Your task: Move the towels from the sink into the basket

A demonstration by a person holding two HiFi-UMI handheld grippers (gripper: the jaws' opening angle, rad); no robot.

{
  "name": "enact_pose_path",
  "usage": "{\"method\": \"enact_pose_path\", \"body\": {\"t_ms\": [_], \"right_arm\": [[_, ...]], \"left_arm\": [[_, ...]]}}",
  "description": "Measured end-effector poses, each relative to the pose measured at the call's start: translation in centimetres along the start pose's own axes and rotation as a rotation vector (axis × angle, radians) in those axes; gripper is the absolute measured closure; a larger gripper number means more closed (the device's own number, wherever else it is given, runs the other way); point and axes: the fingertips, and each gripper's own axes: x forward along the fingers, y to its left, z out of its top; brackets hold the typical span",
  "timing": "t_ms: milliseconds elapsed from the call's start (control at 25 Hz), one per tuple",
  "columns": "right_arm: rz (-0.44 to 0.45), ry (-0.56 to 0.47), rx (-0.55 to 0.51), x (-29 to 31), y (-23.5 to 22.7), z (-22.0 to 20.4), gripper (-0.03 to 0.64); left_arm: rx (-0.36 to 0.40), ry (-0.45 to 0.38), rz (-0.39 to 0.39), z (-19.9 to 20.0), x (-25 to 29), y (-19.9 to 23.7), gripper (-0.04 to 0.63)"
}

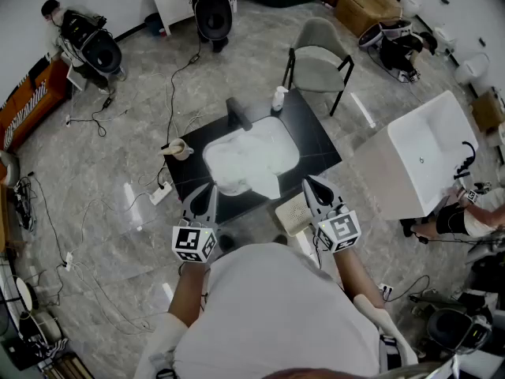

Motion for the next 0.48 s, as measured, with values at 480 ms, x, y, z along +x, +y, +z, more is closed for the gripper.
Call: {"method": "enact_pose_path", "body": {"t_ms": [480], "right_arm": [[-0.009,0.002,0.007,0.31,-0.65,-0.25,0.624]], "left_arm": [[-0.005,0.005,0.0,-0.28,0.54,0.24,0.583]]}}
